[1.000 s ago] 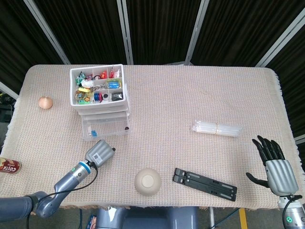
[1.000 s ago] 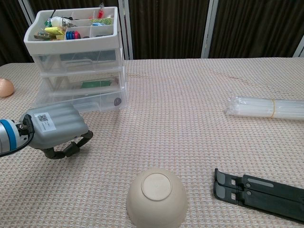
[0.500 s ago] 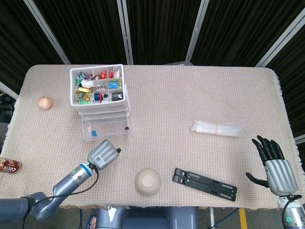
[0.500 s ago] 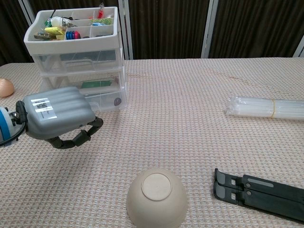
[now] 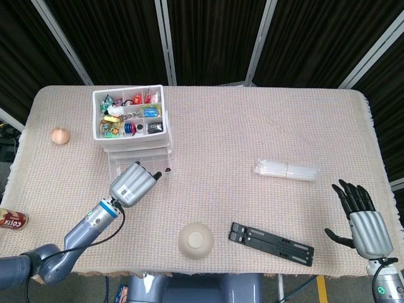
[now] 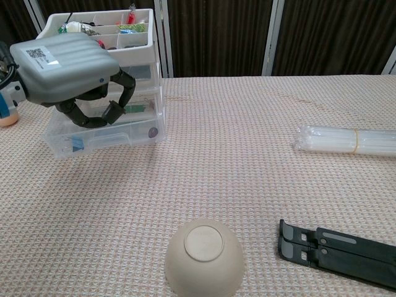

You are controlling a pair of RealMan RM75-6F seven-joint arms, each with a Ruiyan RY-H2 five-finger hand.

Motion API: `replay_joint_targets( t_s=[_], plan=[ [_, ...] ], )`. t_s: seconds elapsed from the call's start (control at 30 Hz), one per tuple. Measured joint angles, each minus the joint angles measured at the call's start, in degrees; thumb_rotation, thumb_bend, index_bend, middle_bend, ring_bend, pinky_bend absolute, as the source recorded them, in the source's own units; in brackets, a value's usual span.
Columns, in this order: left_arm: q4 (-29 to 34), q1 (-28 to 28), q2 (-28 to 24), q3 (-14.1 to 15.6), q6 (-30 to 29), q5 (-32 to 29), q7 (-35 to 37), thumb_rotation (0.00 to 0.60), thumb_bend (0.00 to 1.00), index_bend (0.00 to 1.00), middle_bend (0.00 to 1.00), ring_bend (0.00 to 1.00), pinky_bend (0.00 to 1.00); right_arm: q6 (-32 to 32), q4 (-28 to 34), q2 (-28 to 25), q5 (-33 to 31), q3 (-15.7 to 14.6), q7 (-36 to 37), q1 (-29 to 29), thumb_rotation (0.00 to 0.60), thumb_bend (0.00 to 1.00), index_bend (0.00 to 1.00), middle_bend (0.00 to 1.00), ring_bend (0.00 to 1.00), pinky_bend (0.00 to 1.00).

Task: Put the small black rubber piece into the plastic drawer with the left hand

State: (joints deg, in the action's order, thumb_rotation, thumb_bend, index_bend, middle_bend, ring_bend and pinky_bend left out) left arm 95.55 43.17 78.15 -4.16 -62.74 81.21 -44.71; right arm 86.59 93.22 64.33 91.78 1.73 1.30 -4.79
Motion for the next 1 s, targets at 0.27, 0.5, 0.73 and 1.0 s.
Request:
replay_joint_targets(
  t_s=[0.27,0.5,0.73,1.0],
  plan=[
    [-4.8,0.9,1.4,-2.5,1.5,-4.8,0.5,0.600,0.37,0.57,1.00,0.93,0.77,-0.2,-0.2,-0.1,-0.2,0.0,0.2,0.0,0.600,0.06,0.06,0.00,0.00,0.00],
    [-7.0,1.4,2.6,-3.5,2.7,-8.3,-0.1,0.600,0.28,0.34,0.95,0.84,0.71,0.1,-0.3,0.0,0.1,0.0,-0.2,0.0,0.600,0.06,0.06,0.00,0.00,0.00],
    [-7.6,0.1,2.4,-1.8,1.3,-6.6,1.2,0.600,0.24,0.25,0.67,0.59,0.50,0.1,-0.4,0.1,0.1,0.0,-0.4,0.0,0.600,0.06,0.06,0.00,0.00,0.00],
    [-6.5,-1.8,0.4,0.9,-1.7,-1.0,3.4,0.600,0.24,0.23,0.21,0.22,0.21,0.0,-0.5,0.0,0.1,0.0,-0.5,0.0,0.600,0.06,0.06,0.00,0.00,0.00]
  ],
)
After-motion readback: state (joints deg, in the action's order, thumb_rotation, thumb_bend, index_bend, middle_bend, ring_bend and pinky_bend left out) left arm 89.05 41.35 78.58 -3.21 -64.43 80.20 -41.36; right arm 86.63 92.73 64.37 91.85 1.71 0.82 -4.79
